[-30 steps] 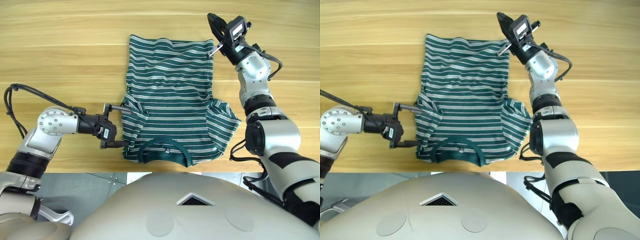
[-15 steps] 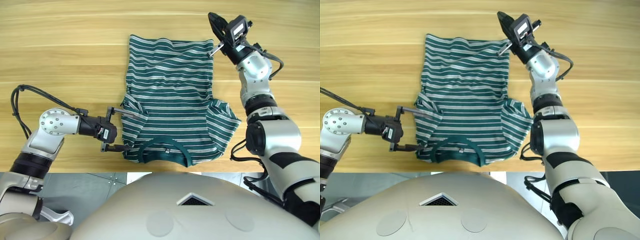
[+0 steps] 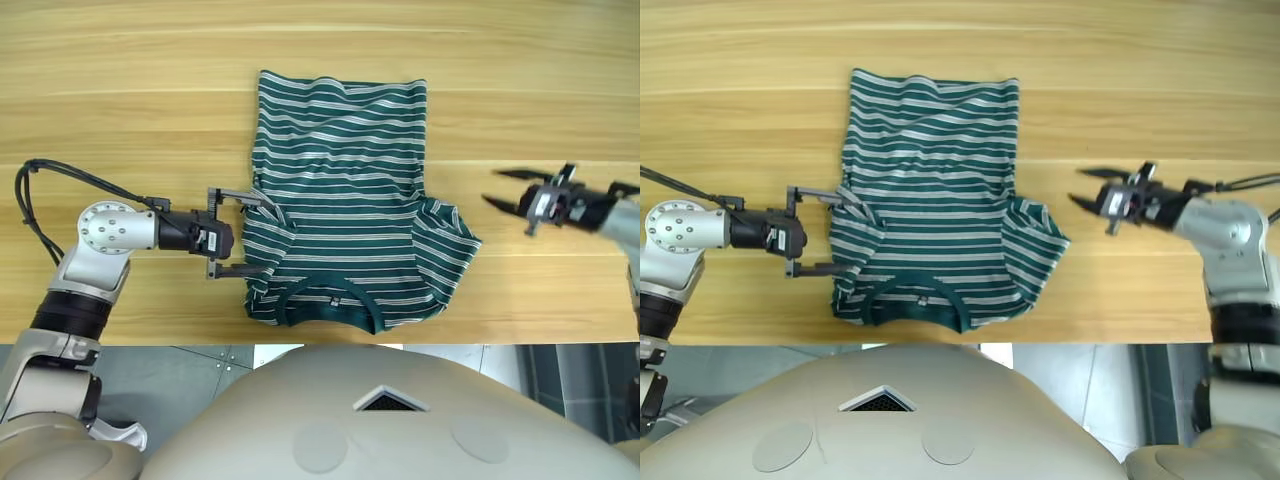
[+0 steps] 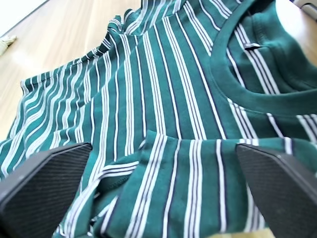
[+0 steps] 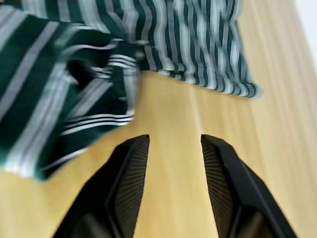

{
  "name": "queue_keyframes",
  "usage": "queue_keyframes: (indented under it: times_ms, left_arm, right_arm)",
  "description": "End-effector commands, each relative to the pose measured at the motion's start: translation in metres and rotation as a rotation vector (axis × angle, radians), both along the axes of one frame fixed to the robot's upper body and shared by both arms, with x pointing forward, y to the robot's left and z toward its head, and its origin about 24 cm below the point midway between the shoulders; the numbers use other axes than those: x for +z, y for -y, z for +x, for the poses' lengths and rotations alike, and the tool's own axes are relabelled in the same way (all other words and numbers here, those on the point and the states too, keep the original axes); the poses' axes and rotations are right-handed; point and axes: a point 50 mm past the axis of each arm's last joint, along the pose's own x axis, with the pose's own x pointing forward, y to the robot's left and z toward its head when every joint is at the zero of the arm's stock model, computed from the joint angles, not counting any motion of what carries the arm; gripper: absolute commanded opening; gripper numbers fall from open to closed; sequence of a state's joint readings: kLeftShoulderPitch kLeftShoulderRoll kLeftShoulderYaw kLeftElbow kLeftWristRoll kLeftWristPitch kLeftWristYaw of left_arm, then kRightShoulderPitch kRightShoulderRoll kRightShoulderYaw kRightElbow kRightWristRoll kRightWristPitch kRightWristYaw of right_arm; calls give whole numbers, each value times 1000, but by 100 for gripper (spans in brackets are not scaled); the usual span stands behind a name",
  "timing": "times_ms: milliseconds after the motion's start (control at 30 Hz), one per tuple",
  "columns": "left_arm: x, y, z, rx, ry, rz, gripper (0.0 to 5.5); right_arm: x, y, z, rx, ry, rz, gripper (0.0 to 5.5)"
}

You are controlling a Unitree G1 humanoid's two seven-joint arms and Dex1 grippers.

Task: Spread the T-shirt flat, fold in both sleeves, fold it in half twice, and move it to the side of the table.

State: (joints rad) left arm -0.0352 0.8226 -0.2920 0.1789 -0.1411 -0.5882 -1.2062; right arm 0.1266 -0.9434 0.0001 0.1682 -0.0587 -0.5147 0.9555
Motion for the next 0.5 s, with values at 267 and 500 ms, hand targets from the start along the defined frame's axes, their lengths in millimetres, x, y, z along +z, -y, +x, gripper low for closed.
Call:
queue_keyframes:
  times_ms: [267, 500]
  left_arm:
    - [3, 3, 6, 16, 48, 7, 540]
    - [6, 7, 12, 12, 69, 2, 540]
  right_arm:
    - [21, 14, -29, -28, -81, -156, 191]
    - [4, 1, -36, -19, -134, -125, 191]
